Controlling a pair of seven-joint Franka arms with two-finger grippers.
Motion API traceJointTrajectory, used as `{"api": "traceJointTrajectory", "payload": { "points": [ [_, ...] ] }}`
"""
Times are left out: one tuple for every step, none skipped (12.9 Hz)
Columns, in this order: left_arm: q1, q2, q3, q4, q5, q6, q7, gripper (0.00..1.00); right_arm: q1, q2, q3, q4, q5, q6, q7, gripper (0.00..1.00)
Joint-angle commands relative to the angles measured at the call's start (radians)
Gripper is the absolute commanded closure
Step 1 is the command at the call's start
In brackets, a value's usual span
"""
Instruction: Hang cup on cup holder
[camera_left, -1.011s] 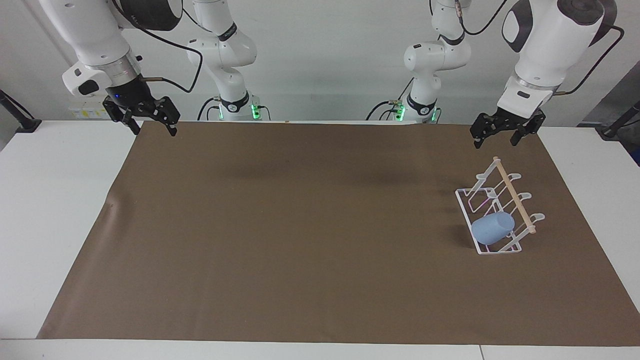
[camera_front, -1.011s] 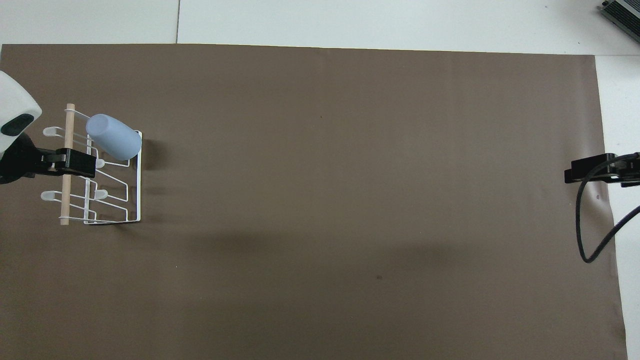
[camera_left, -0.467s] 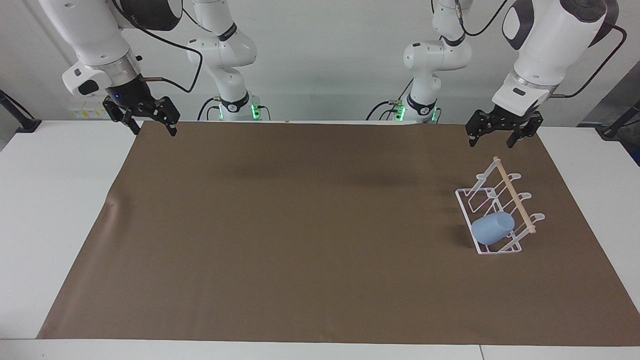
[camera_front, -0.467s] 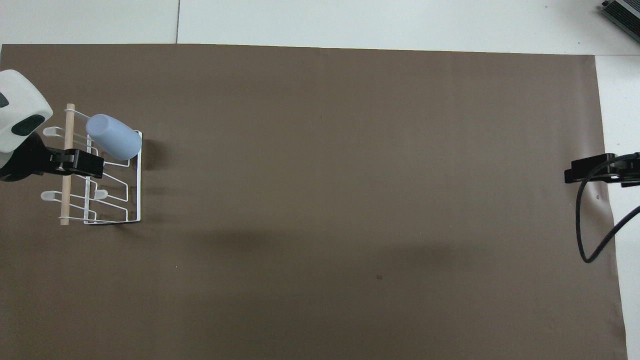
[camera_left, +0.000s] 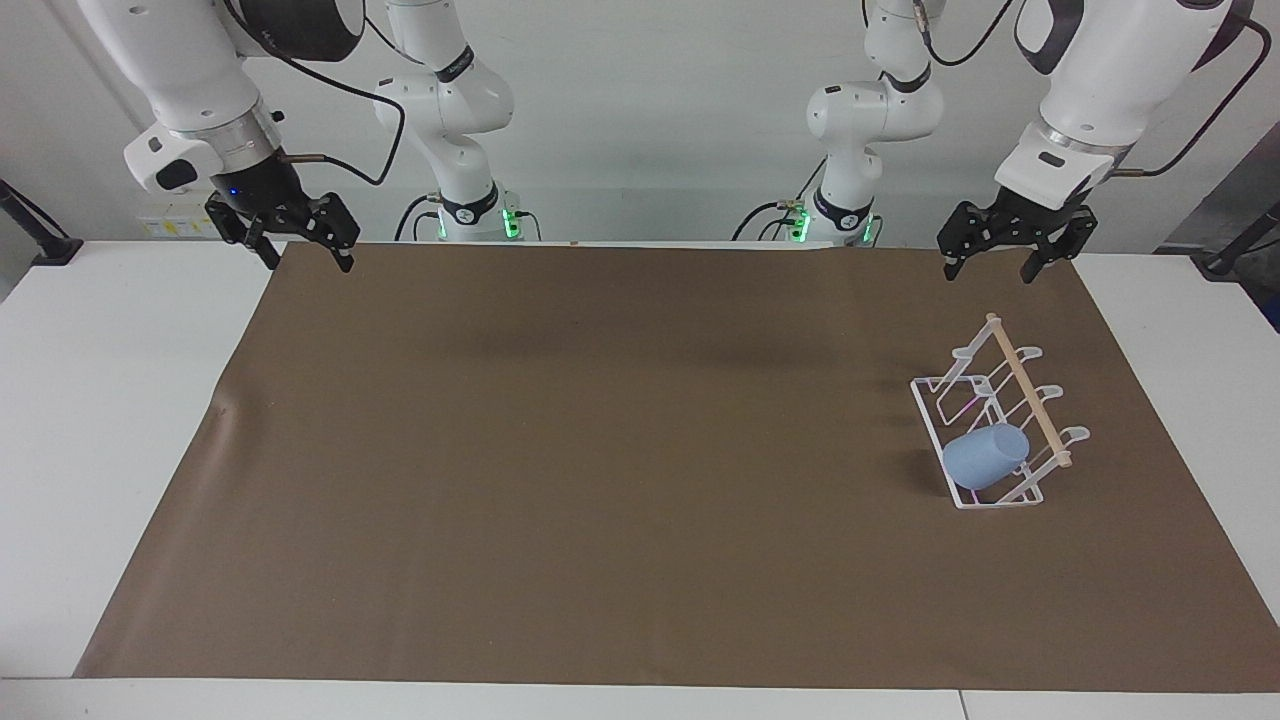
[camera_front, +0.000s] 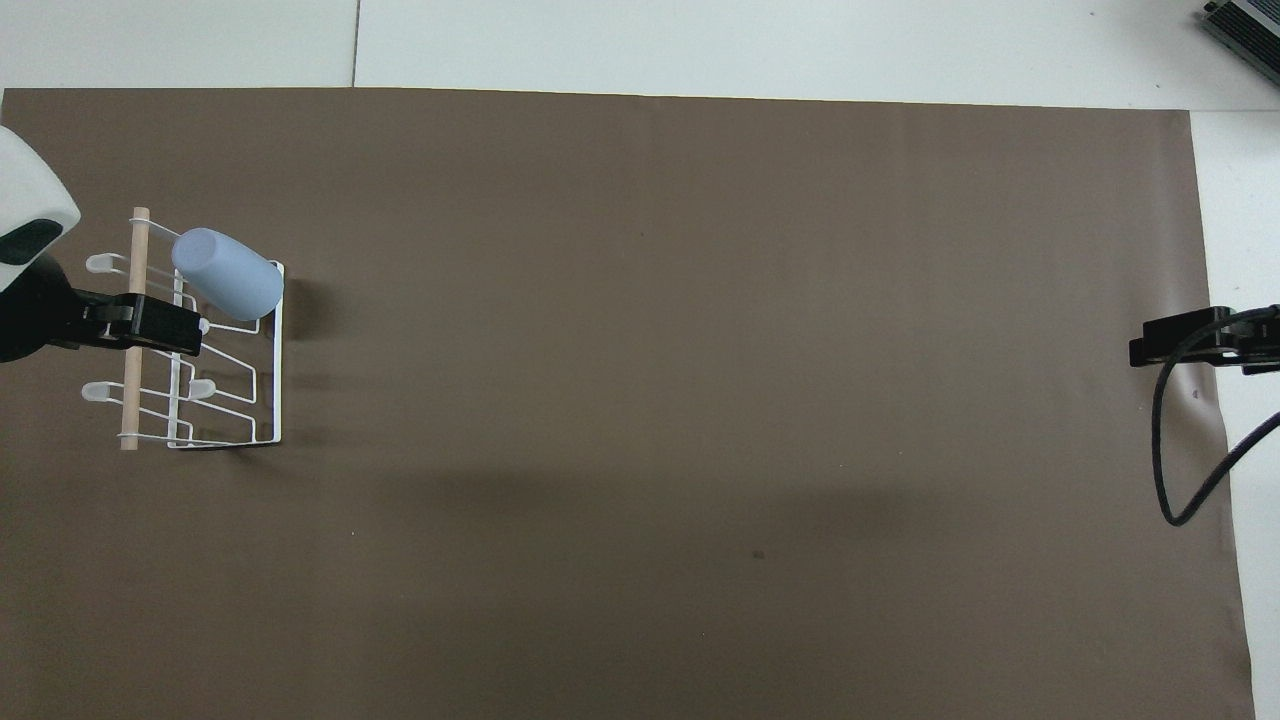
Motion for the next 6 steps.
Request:
{"api": "traceJointTrajectory", "payload": {
  "points": [
    [-0.003, 0.006, 0.008, 0.018, -0.018, -0.022, 0.019, 0.00, -0.006, -0.019, 0.002, -0.017, 0.014, 0.000, 0.014, 0.00],
    [-0.005, 0.003, 0.010, 0.009, -0.018, -0.022, 0.019, 0.00, -0.006, -0.019, 0.003, -0.017, 0.014, 0.000, 0.014, 0.00],
    [-0.005, 0.003, 0.010, 0.009, -0.018, -0.025, 0.017, 0.00, -0.004, -0.019, 0.006, -0.017, 0.014, 0.000, 0.014, 0.00],
    [-0.005, 0.001, 0.010, 0.008, -0.018, -0.025, 0.019, 0.00, -0.004, -0.019, 0.009, -0.017, 0.014, 0.000, 0.014, 0.00],
    [-0.005, -0.002, 0.010, 0.002, -0.018, -0.023, 0.020, 0.00, -0.004, -0.019, 0.009, -0.017, 0.014, 0.000, 0.014, 0.00],
    [-0.006, -0.003, 0.010, 0.000, -0.018, -0.025, 0.019, 0.00, -0.004, -0.019, 0.009, -0.017, 0.014, 0.000, 0.014, 0.00]
  ]
}}
